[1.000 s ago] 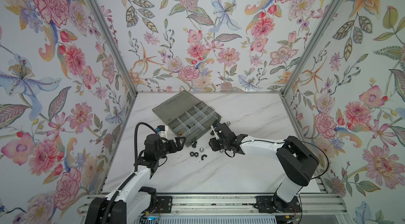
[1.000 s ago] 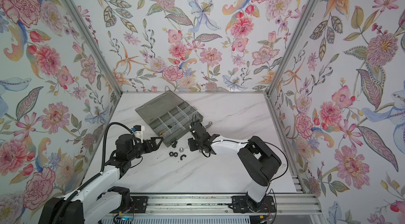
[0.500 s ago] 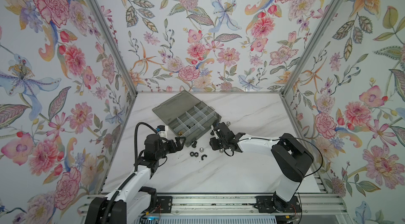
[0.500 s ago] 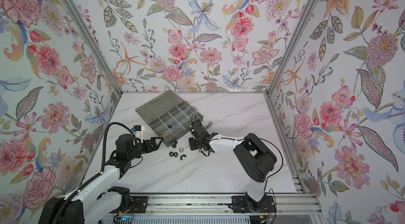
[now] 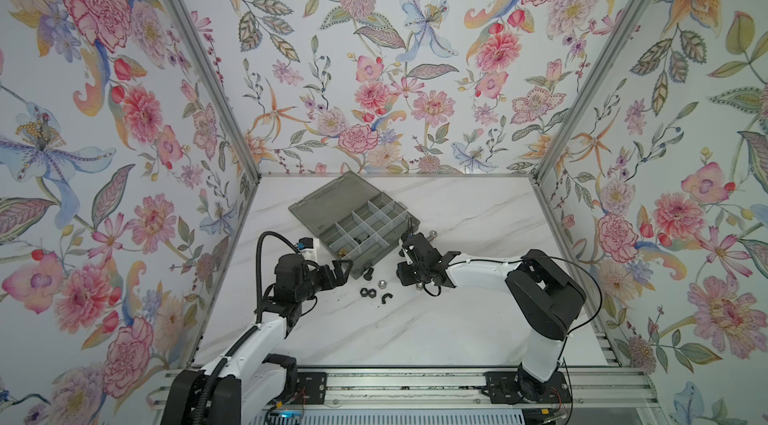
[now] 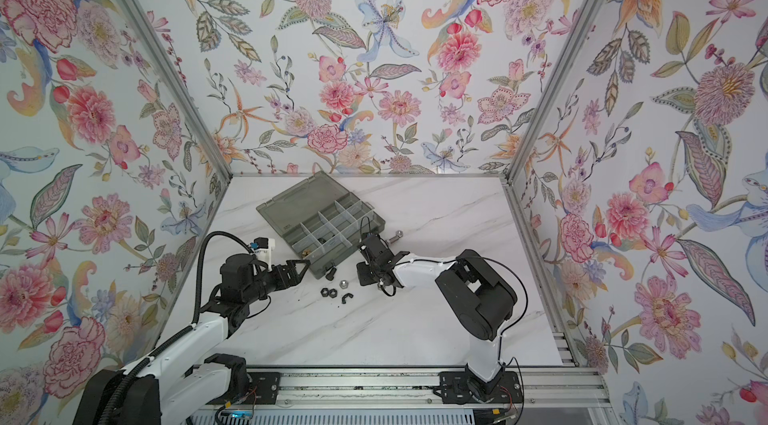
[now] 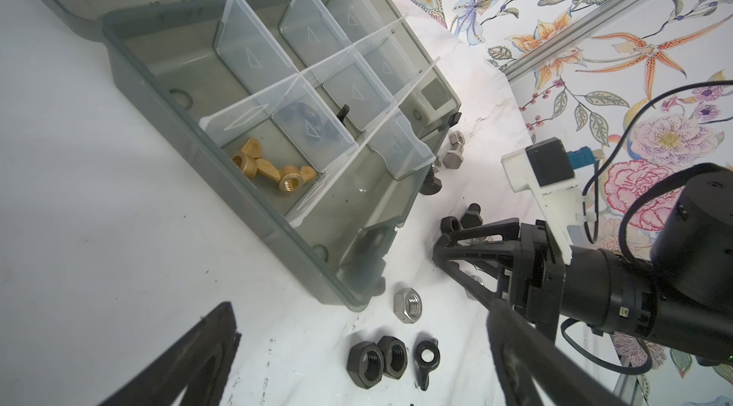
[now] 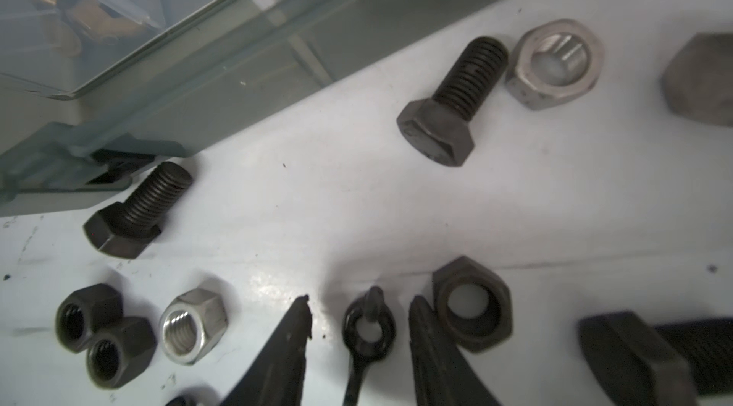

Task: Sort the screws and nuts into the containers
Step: 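Lower the right gripper and close it on the black wing nut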

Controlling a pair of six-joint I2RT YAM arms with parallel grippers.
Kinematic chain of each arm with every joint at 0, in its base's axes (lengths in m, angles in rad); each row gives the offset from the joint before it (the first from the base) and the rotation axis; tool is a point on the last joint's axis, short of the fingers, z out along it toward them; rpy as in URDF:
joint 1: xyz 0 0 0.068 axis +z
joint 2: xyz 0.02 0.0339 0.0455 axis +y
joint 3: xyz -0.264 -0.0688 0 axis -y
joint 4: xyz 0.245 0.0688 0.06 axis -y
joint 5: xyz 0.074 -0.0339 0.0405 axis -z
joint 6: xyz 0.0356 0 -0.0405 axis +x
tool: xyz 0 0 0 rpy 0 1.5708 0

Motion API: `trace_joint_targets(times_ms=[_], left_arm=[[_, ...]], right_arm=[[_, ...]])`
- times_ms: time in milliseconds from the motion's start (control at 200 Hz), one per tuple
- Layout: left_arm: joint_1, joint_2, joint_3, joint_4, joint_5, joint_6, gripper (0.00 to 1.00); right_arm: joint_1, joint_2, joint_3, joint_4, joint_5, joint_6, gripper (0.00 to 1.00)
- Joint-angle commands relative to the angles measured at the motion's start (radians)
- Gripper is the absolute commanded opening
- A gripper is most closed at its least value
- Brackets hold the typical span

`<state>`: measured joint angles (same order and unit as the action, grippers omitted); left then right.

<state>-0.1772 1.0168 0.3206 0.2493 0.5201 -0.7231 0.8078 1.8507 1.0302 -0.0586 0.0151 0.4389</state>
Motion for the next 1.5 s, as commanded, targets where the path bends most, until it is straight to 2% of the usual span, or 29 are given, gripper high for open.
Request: trace_joint_targets(times_ms=[0,180,595,1041,1341,1491], left_arm=[[-0.005,0.006,0.0,0.016,0.008,-0.004,0.99],[-0.005,0.006,0.0,0.016,0.007,-0.004,0.99],[-0.005,0.014,0.0,0.018,0.006,-0.005,0.99],[-0.005,-0.01,-0.003,0.005,0.0,-0.006,0.99],[-0.005,-0.019,-0.011,0.003,-0.002,-0.006,0.99],[-0.005,-0.022,-0.011,0.004,-0.002,-0.004,0.99]], right_arm=[[-0.01,0.028,0.028,-0.005,-0.005,-0.004,0.43],[-0.012,0.047,0.035,-0.001,-0.008,-0.005,0.41],[-0.012,0.047,0.021,-0.001,-0.008,-0.003,0.25],[-0.014,0.045,0.012,0.004,-0.01,-0.005,0.16],[-0.015,0.04,0.007,0.014,-0.018,-0.009,0.02],[-0.022,0.018,-0.009,0.049,-0.065,-0.027,0.0]])
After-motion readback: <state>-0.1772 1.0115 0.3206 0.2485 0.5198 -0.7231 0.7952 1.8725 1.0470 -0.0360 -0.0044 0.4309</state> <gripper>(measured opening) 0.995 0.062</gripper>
